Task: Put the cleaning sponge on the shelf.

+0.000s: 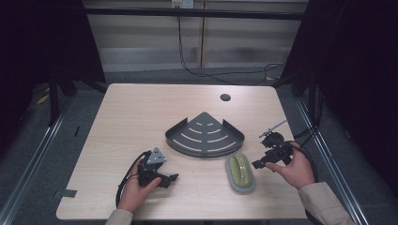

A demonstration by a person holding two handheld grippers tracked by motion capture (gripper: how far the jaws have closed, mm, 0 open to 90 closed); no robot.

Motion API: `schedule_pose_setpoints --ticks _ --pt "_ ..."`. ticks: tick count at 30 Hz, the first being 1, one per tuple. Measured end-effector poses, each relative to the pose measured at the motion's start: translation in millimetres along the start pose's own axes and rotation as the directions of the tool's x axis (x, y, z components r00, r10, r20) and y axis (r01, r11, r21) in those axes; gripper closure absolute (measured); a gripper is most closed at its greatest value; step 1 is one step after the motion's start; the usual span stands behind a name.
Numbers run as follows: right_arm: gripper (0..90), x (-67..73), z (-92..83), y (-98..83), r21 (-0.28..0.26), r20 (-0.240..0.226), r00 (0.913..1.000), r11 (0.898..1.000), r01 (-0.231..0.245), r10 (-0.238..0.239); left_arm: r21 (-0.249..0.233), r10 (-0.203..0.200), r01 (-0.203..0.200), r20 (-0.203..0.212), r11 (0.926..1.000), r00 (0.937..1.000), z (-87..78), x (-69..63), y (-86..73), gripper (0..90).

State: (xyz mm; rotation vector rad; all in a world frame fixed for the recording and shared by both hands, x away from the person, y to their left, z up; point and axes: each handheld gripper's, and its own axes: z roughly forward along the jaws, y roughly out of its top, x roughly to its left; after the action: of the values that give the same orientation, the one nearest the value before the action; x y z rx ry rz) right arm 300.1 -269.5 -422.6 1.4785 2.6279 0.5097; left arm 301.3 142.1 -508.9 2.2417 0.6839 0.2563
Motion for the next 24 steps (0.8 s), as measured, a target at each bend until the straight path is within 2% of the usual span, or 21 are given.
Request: schedule_pose_setpoints --ticks 14,24 --pt "26.9 7.2 -3.0 14.2 0.087 0.003 0.9997 0.996 -0.026 0.026 -0.003 -0.005 0.005 -0.001 1.0 1.0 0.2 -0.3 0.0 13.3" --pt "27.8 13.4 -7.0 23.3 0.108 0.008 0.9996 0.994 -0.027 0.027 -0.003 -0.004 0.004 -0.002 1.0 1.0 0.3 0.0 0.0 13.2"
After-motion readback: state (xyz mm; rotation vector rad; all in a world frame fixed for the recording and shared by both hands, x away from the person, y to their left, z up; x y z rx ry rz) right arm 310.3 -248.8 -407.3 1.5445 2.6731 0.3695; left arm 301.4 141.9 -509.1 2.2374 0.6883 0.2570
